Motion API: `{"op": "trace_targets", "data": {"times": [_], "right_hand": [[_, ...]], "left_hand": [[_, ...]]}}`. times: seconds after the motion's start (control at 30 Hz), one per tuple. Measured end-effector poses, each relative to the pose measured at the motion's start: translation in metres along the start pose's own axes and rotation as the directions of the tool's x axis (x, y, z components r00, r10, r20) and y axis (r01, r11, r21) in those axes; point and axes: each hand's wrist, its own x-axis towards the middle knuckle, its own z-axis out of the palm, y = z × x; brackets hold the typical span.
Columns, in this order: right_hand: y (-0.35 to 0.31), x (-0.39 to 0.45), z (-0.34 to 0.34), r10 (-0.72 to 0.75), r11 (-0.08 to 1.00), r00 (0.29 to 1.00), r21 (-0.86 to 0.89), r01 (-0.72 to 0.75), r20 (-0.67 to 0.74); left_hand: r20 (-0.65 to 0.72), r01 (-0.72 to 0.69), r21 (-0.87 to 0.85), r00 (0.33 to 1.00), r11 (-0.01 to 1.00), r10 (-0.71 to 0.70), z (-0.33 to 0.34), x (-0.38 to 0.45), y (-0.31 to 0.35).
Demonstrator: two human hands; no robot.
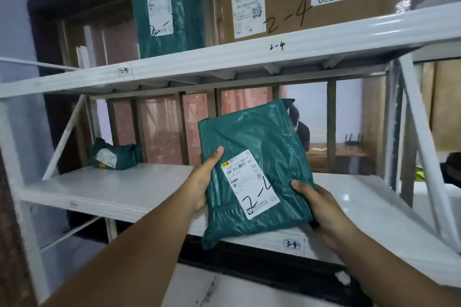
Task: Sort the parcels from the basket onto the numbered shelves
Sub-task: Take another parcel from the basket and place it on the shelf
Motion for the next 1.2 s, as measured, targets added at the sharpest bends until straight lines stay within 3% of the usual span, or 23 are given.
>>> {"op": "trace_targets", "data": {"times": [0.3,0.47,0.6,0.8,0.97,1.2], "right_hand": [[-0.016,-0.001,0.016,-0.065,0.998,0.995,0.002,0.065,-0.073],[-0.023,-0.010,0.027,-0.077,0.996,0.994,-0.052,0.073,-0.073],[-0.024,-0.019,0.034,-0.058,0.991,0.998,-0.119,0.053,-0.039],[-0.013,-0.020,0.043,0.008,0.978,1.000,-0.208,-0.005,0.013],[0.002,-0.022,0.067,0.075,0.959,0.994,-0.280,-0.049,0.081],[0.017,-0.022,0.106,0.131,0.920,0.976,-0.389,-0.054,0.174]], "left_hand": [[0.121,-0.073,-0.006,0.990,0.997,0.074,0.002,0.025,0.021],[0.107,-0.162,0.040,0.982,0.986,0.157,-0.005,0.019,0.035],[0.060,-0.200,0.070,0.979,0.977,0.196,-0.014,0.010,0.042],[0.012,-0.141,0.059,0.990,0.988,0.141,-0.040,-0.011,0.033],[-0.145,-0.109,0.066,0.983,0.992,0.117,-0.076,-0.039,0.024],[-0.328,-0.166,0.067,0.928,0.984,0.179,-0.119,-0.089,0.032]]}}
